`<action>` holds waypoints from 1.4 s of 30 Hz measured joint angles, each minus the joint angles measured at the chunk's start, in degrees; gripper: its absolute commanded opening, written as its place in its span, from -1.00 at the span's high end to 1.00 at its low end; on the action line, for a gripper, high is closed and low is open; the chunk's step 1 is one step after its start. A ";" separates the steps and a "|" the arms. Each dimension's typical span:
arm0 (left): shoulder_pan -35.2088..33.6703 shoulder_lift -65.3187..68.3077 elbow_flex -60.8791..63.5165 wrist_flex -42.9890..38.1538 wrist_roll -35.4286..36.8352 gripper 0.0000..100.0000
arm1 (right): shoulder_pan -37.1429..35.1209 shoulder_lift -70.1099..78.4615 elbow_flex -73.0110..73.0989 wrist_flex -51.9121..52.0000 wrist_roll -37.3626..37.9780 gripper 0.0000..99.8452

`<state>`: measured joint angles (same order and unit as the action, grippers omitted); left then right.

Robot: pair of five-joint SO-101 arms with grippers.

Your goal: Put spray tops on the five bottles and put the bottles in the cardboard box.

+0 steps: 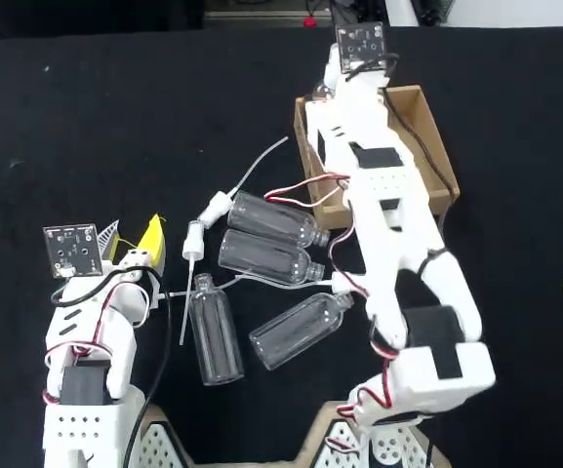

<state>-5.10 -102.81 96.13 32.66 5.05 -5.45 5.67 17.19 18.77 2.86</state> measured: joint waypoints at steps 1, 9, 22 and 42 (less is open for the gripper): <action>0.00 0.00 0.00 0.00 0.00 0.61 | 0.35 0.62 0.00 -1.23 -0.09 0.84; 0.00 0.00 0.00 0.00 0.00 0.61 | 1.67 4.92 0.62 -12.75 -0.09 0.84; 0.00 0.00 0.00 0.00 0.00 0.61 | 1.67 11.34 0.70 -18.46 -3.96 0.84; 0.09 0.00 0.00 0.00 0.00 0.61 | 0.70 16.44 0.88 -22.77 -4.22 0.82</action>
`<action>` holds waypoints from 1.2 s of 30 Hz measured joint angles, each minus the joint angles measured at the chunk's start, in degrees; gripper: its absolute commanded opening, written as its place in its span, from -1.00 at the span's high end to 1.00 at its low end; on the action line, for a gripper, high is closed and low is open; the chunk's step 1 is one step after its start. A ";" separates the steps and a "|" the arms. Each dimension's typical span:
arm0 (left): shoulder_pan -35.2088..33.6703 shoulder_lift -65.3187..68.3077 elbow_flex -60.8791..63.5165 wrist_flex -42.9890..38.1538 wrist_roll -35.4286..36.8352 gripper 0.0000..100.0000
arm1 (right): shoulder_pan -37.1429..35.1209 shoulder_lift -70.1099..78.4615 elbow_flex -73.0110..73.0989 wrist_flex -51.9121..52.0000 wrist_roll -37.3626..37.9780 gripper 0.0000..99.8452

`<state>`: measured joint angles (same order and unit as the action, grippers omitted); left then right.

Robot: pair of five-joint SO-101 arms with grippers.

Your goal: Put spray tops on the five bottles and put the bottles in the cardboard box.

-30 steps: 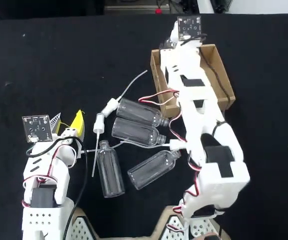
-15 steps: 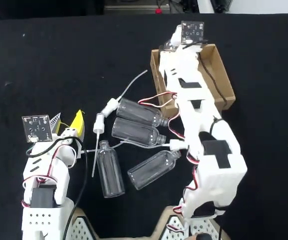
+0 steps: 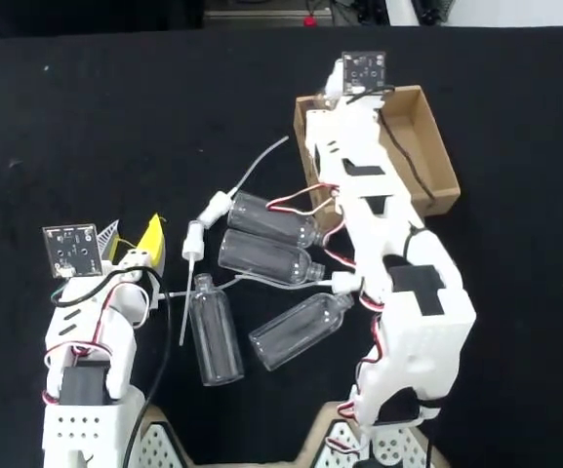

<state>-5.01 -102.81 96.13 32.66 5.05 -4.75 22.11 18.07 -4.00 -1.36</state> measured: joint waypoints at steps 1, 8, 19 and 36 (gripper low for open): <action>0.09 0.00 0.00 0.00 0.00 0.61 | -0.26 0.18 0.00 0.00 0.09 0.79; 0.09 0.00 0.00 0.00 0.00 0.61 | -0.88 0.18 0.18 -0.18 0.00 0.51; 0.09 0.00 0.00 0.00 0.00 0.61 | -0.79 0.26 1.58 -0.18 0.26 0.55; 1.14 0.00 0.00 0.00 0.00 0.61 | -1.93 0.26 1.58 -0.18 0.26 0.54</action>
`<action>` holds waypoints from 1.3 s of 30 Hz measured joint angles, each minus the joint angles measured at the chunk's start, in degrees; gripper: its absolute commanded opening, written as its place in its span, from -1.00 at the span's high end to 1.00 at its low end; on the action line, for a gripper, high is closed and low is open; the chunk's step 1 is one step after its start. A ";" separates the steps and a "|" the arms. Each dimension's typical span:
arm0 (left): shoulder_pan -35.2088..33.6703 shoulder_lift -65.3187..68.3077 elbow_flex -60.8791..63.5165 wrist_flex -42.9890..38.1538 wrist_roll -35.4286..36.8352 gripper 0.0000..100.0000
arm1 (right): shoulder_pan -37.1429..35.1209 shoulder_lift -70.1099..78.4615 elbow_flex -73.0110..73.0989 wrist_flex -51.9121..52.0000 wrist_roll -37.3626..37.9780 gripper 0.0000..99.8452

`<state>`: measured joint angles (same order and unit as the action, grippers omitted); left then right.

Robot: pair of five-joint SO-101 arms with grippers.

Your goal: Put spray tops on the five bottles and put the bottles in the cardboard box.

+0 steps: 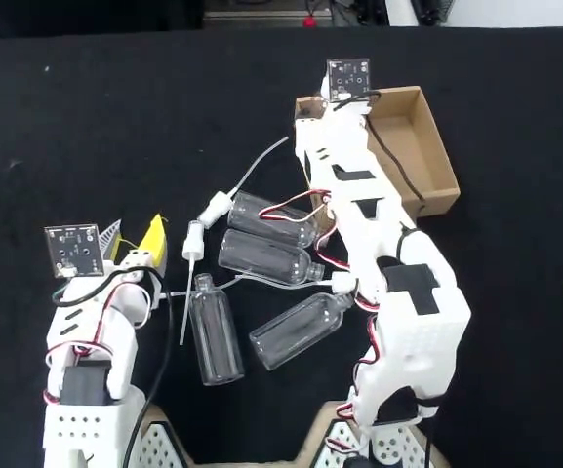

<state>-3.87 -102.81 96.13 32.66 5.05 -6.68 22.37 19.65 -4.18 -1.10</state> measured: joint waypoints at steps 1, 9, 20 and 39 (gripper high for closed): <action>0.53 0.00 0.00 0.00 0.00 0.61 | 0.00 0.00 0.00 0.00 0.00 0.55; 1.41 0.00 0.00 0.00 0.00 0.61 | 0.00 0.00 0.00 0.00 0.00 0.54; 1.41 0.00 0.00 0.00 0.00 0.61 | -0.09 -2.20 0.62 6.33 0.00 0.19; 1.41 0.00 0.00 0.00 0.00 0.61 | -0.09 -27.60 5.71 33.49 0.00 0.24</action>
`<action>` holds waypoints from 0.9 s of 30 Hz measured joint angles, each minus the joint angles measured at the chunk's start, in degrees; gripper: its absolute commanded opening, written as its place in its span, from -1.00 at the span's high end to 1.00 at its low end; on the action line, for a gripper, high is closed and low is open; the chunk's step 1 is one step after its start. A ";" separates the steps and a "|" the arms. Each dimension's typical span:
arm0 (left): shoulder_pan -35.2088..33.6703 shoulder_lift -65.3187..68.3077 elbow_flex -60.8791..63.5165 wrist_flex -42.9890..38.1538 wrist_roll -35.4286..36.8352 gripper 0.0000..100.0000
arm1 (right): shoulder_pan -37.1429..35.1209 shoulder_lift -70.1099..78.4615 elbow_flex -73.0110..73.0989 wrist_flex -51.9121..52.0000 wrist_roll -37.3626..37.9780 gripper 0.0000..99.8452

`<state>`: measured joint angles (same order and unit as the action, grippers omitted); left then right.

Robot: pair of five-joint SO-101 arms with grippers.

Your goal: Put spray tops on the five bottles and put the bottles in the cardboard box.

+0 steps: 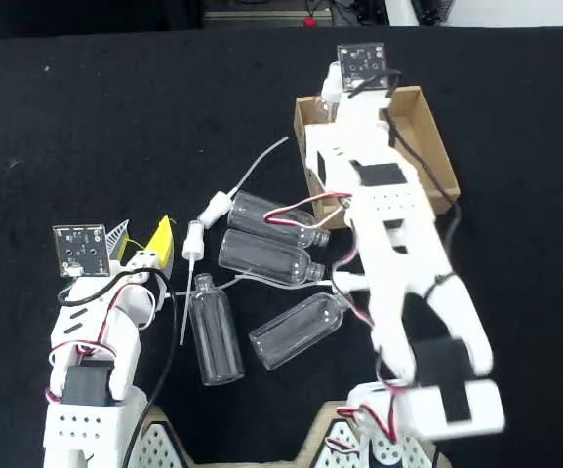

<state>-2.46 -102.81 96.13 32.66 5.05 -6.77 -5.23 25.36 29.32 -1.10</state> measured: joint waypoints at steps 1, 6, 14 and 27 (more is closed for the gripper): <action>0.00 0.00 0.00 0.00 0.00 0.61 | 0.09 -1.93 0.00 3.34 0.00 0.24; 0.00 -0.26 0.00 0.00 0.00 0.61 | 0.18 -10.99 0.00 19.16 0.35 0.38; -5.01 -0.44 0.00 0.00 0.00 0.61 | -4.66 -20.57 0.79 39.38 7.91 0.48; -21.01 -0.44 0.00 -3.60 13.71 0.61 | -32.00 -22.24 10.29 38.07 -1.93 0.48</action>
<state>-23.47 -103.25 96.13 29.05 18.77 -38.77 -27.47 35.65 67.38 -3.03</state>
